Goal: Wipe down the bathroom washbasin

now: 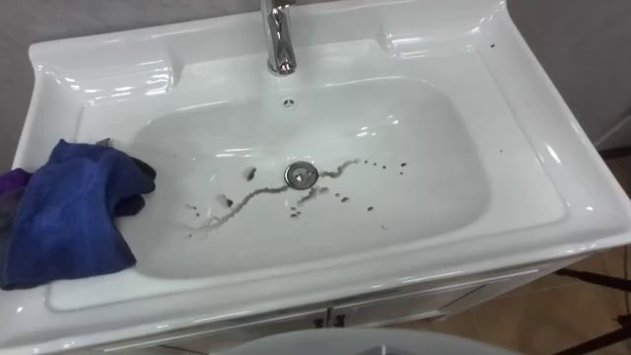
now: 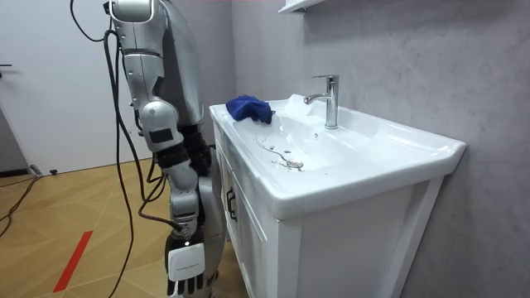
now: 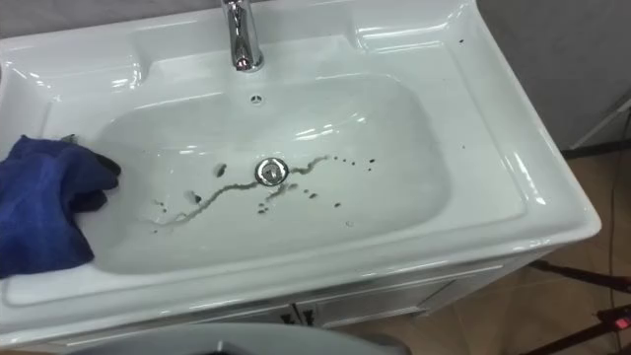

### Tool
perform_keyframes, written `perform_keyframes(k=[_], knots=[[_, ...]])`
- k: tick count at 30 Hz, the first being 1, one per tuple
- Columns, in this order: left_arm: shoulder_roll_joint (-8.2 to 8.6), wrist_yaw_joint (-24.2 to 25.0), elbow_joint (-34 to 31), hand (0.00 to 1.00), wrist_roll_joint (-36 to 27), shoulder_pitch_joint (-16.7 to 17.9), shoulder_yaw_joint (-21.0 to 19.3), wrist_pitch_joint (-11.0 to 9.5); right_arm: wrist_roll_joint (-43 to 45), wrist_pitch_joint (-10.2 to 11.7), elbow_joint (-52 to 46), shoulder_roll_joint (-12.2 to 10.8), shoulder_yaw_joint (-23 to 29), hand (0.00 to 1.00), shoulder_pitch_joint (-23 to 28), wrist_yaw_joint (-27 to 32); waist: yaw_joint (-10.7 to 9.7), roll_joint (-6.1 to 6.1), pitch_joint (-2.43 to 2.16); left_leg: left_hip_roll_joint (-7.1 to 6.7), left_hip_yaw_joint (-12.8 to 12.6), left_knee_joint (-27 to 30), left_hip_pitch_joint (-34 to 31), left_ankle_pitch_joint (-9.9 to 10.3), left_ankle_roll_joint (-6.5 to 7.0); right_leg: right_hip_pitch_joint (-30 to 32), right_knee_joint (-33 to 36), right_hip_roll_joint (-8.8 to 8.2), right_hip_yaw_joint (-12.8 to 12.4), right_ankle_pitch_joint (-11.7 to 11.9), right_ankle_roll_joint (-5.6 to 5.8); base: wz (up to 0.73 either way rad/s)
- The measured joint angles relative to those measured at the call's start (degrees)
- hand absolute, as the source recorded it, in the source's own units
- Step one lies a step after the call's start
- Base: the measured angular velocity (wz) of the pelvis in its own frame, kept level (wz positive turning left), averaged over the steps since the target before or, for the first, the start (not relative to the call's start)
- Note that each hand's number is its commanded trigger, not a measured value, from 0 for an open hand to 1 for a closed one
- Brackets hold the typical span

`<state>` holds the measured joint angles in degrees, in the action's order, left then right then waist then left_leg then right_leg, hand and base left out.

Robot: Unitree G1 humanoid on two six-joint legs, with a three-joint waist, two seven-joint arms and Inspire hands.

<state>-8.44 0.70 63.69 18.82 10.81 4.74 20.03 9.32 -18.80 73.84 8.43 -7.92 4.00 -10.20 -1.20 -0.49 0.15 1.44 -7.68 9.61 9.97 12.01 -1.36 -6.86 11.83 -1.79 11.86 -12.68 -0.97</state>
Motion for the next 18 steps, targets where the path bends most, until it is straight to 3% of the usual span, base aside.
perform_keyframes(k=[18], knots=[[0.02,0.09,0.43,0.00,-0.01,-0.03,0.08,-0.07,0.26,0.09,0.01,0.01,-0.18,0.00,-0.34,0.12,0.05,0.16,0.12,-0.04,0.15,-0.03,-0.30,0.00,0.00,0.01,-0.10,-0.05,-0.12,0.00,0.00,0.00]])
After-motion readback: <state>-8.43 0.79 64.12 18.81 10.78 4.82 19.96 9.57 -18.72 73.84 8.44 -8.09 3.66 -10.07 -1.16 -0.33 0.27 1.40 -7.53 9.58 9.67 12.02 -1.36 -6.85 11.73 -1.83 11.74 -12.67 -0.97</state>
